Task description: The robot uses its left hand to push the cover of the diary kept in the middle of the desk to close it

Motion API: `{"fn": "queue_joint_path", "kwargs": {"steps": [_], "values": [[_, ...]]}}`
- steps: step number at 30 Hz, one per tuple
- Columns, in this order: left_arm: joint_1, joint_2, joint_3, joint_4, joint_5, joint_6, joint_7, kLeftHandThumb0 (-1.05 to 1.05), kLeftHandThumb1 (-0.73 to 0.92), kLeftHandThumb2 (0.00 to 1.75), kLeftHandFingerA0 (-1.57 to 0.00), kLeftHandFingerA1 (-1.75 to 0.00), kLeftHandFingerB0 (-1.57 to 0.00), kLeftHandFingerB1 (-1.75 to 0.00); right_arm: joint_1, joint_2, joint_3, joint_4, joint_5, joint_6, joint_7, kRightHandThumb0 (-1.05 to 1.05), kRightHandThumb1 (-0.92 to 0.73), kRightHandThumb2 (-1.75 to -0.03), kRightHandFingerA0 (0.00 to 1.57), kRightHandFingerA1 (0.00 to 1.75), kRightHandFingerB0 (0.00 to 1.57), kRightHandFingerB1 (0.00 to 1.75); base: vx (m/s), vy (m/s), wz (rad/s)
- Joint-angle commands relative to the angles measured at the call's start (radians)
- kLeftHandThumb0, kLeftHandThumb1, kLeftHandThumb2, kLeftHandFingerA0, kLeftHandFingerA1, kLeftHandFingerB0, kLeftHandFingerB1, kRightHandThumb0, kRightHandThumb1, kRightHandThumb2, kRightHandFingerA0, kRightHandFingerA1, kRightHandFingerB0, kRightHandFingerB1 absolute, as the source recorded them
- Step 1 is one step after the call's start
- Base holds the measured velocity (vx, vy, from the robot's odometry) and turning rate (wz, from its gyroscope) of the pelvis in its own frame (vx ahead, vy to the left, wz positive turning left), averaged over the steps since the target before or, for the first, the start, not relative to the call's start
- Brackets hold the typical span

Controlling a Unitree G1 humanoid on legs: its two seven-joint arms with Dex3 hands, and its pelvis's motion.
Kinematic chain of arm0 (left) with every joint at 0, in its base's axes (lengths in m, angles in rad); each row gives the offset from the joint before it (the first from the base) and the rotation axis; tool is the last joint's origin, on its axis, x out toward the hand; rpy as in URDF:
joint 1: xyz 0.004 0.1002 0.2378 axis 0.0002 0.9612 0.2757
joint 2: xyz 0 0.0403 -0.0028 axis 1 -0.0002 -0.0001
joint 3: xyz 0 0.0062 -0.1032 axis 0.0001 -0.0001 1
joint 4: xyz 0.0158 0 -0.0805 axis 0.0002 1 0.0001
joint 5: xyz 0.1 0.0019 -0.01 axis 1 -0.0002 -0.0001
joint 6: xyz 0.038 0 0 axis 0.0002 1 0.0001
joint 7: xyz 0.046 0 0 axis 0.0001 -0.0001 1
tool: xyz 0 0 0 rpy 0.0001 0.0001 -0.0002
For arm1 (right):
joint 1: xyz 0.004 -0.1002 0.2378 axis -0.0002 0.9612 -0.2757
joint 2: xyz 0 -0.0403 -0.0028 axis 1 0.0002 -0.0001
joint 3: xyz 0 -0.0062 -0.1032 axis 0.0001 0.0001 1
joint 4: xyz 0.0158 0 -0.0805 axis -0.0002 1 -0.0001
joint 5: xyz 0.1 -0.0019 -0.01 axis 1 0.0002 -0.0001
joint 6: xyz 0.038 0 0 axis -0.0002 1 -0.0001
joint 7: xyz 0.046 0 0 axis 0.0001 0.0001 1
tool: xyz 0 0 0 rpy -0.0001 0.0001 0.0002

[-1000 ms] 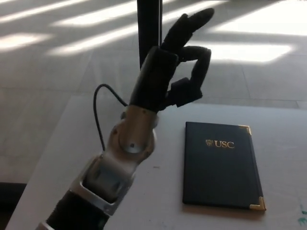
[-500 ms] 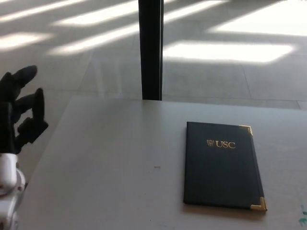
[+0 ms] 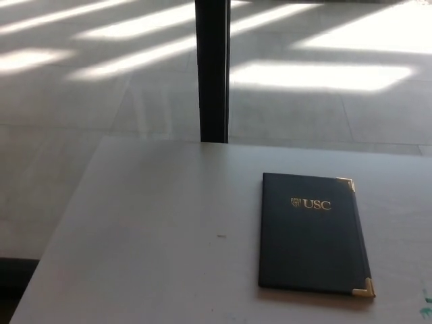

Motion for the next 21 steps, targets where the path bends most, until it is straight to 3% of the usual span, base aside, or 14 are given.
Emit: {"fn": "queue_joint_path", "kwargs": {"steps": [1,2,3,4,5,6,8,10,11,13,15,16,18,21], "values": [[-0.002,-0.037,0.152,0.143,-0.179,0.048,0.044,-0.91,0.92,0.76,-0.43,-0.66,-0.16,-0.57,0.001,-0.031,-0.036,0.023,0.04,0.015,-0.017,-0.69,-0.92,-0.68,0.61,0.74,0.58,0.5,0.0,0.0,0.0],[-0.001,-0.045,0.166,0.173,-0.201,0.034,0.008,-0.92,0.74,1.13,-0.39,-0.68,-0.17,-0.61,0.002,-0.034,-0.035,0.031,0.037,0.01,-0.01,-0.69,-0.92,-0.67,0.61,0.68,0.58,0.49,0.0,0.0,0.0],[-0.005,-0.046,0.174,0.181,-0.213,0.055,-0.007,-0.94,0.92,0.73,-0.42,-0.7,-0.19,-0.61,0.001,-0.036,-0.033,0.039,0.033,0.004,-0.005,-0.69,-0.92,-0.69,0.59,0.66,0.57,0.49,0.0,0.0,0.0],[-0.008,-0.046,0.177,0.186,-0.212,0.052,-0.009,-0.94,0.92,0.73,-0.42,-0.7,-0.19,-0.61,0.001,-0.036,-0.033,0.04,0.032,0.003,-0.005,-0.69,-0.92,-0.69,0.59,0.66,0.57,0.49,0.0,0.0,0.0],[-0.005,-0.053,0.193,0.174,-0.235,0.083,-0.009,-0.91,0.74,1.13,-0.54,-0.75,-0.25,-0.64,-0.001,-0.03,-0.026,0.012,0.028,0.014,-0.014,-0.69,-0.92,-0.69,0.59,0.67,0.57,0.5,0.0,0.0,0.0],[-0.02,-0.045,0.2,0.196,-0.245,0.105,-0.013,-0.92,0.92,0.74,-0.65,-0.76,-0.33,-0.65,-0.008,-0.036,-0.028,0.035,0.028,0.008,-0.009,-0.69,-0.92,-0.68,0.6,0.67,0.58,0.5,0.0,0.0,0.0],[-0.03,-0.055,0.212,0.189,-0.269,0.127,-0.013,-0.88,0.92,0.73,-0.63,-0.75,-0.3,-0.62,-0.01,-0.035,-0.026,0.038,0.025,0.006,-0.015,-0.68,-0.92,-0.69,0.58,0.63,0.57,0.48,0.0,0.0,0.0],[-0.037,-0.054,0.22,0.196,-0.284,0.132,-0.024,-0.89,0.92,0.73,-0.49,-0.72,-0.23,-0.61,-0.018,-0.037,-0.027,0.043,0.027,0.007,-0.018,-0.69,-0.92,-0.68,0.6,0.63,0.57,0.48,0.0,0.0,0.0],[-0.036,-0.057,0.226,0.191,-0.295,0.133,-0.03,-0.7,0.69,1.19,-0.5,-0.75,-0.08,-0.54,-0.013,-0.034,-0.026,0.03,0.027,0.007,-0.018,-0.69,-0.92,-0.68,0.6,0.65,0.59,0.5,0.0,0.0,0.0],[-0.045,-0.055,0.233,0.19,-0.308,0.151,-0.02,-0.68,0.68,1.19,-0.62,-0.82,-0.11,-0.55,-0.001,-0.027,-0.025,-0.003,0.032,0.018,-0.012,-0.69,-0.92,-0.68,0.58,0.69,0.58,0.5,0.0,0.0,0.0],[-0.05,-0.045,0.23,0.205,-0.309,0.153,-0.025,-0.68,0.67,1.19,-0.64,-0.81,-0.11,-0.55,0.005,-0.022,-0.024,-0.021,0.033,0.032,-0.028,-0.69,-0.92,-0.68,0.59,0.69,0.59,0.5,0.0,0.0,0.0],[-0.051,-0.043,0.227,0.208,-0.309,0.154,-0.023,-0.88,0.92,0.73,-0.64,-0.76,-0.3,-0.61,0.008,-0.021,-0.025,-0.023,0.035,0.033,-0.028,-0.69,-0.92,-0.68,0.6,0.69,0.57,0.5,0.0,0.0,0.0],[-0.057,-0.037,0.221,0.222,-0.307,0.154,-0.015,-0.89,0.92,0.72,-0.7,-0.81,-0.33,-0.63,0.001,-0.029,-0.028,0.008,0.041,0.023,-0.008,-0.69,-0.92,-0.68,0.59,0.67,0.56,0.48,0.0,0.0,0.0],[-0.057,-0.034,0.212,0.224,-0.311,0.158,-0.014,-0.88,0.92,0.73,-0.61,-0.77,-0.32,-0.61,0.001,-0.03,-0.025,0.011,0.042,0.015,-0.004,-0.68,-0.92,-0.69,0.56,0.64,0.55,0.49,0.0,0.0,0.0]]}}
